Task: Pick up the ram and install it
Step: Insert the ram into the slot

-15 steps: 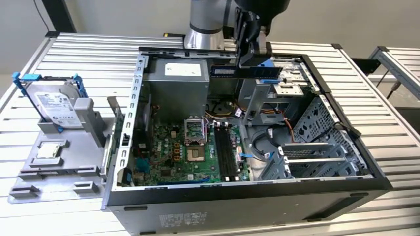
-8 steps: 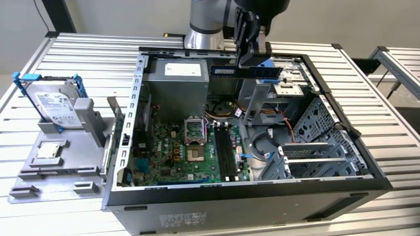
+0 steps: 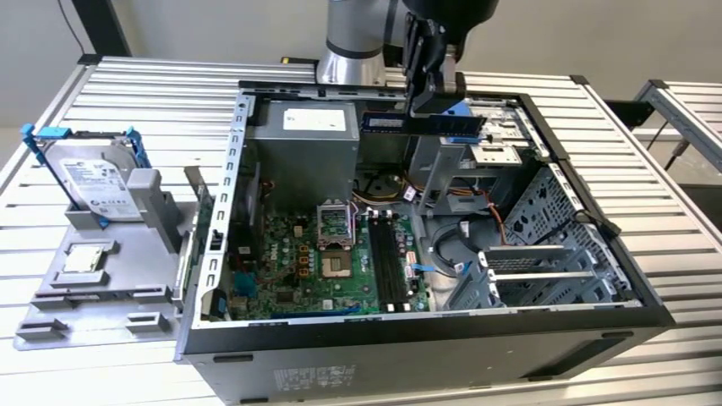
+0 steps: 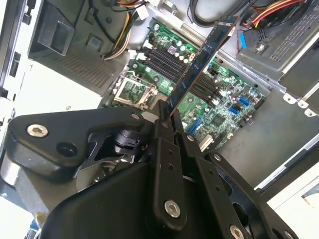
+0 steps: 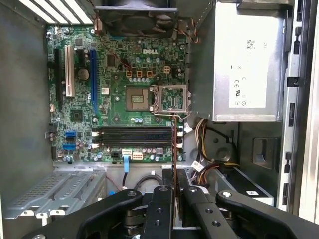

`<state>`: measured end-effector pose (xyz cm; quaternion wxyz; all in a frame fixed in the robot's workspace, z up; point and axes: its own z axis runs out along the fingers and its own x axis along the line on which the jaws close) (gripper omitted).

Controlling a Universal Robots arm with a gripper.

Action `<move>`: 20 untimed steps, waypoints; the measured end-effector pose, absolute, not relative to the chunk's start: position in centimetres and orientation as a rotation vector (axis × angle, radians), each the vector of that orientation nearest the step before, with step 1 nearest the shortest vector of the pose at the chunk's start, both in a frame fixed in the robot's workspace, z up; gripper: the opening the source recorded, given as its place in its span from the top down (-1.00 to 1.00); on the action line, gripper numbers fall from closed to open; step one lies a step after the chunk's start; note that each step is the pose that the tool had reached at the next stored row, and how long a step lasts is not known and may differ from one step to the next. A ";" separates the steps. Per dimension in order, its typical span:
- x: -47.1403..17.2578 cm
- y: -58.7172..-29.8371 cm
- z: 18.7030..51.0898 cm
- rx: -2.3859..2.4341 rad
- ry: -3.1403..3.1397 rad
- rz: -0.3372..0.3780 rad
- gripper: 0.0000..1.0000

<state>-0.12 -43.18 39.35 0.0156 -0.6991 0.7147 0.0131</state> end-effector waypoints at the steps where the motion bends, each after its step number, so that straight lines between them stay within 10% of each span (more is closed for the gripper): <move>1: -0.1 -43.2 39.4 -2.172 2.226 0.041 1.00; 20: -0.1 -43.2 39.4 -2.106 2.288 0.039 1.00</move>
